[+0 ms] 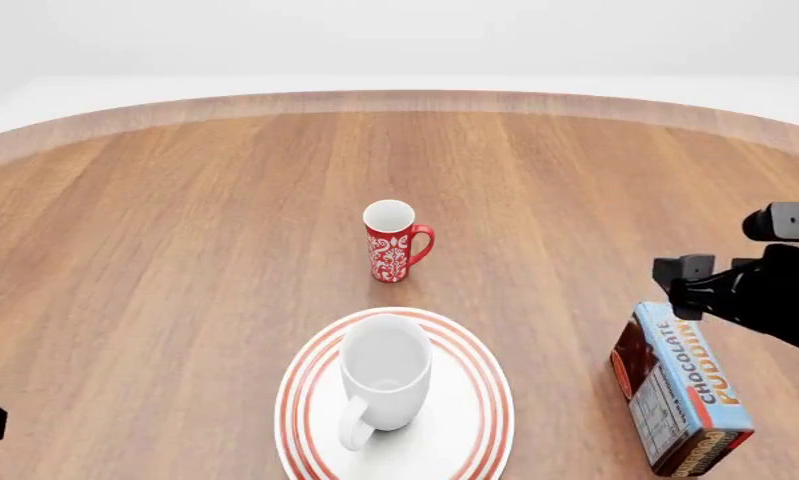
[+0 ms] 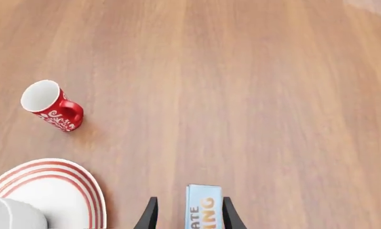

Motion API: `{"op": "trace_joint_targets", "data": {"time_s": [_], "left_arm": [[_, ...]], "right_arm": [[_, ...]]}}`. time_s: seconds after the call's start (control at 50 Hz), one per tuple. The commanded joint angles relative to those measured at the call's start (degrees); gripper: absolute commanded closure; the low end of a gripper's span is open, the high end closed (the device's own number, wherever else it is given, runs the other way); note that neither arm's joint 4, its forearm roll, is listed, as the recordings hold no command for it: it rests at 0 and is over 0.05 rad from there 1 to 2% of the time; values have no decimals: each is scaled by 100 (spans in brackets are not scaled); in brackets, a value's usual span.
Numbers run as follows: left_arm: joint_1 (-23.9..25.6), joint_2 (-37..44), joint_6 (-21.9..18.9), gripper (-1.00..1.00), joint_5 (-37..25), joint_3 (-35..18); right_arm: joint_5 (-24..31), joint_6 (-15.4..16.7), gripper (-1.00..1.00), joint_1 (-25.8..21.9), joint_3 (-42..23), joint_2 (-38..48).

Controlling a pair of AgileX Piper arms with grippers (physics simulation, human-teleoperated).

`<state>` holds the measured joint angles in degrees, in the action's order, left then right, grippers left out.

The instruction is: Pick up the white mug and put it on the plate, and put the chocolate pudding to the right of the plate.

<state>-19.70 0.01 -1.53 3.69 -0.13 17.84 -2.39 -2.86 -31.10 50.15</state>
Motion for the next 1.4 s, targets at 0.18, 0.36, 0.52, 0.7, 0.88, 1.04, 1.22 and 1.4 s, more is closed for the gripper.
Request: {"op": "trace_joint_targets", "data": {"time_s": [0.18,0.36,0.52,0.7,0.88,1.04,1.22,1.4], "left_arm": [[9,0,3,-100,5,0],[12,0,-12,-100,-4,0],[18,0,-3,-100,-1,1],[26,0,-3,-100,0,2],[27,0,-10,-100,1,0],[27,0,-49,-100,1,1],[49,0,-157,-100,-20,-1],[68,0,-265,-100,-37,1]], "right_arm": [[199,-406,-100,-77,-387,-855],[88,-587,-100,-84,-292,-1493],[-56,-626,-100,-78,-217,-2655],[-123,-612,-100,-32,-105,-3705],[-216,-914,-100,110,242,-4617],[-384,-1228,-100,408,487,-4982],[-889,-1779,-100,772,822,-5014],[-1403,-2391,-100,1059,859,-5014]]}}
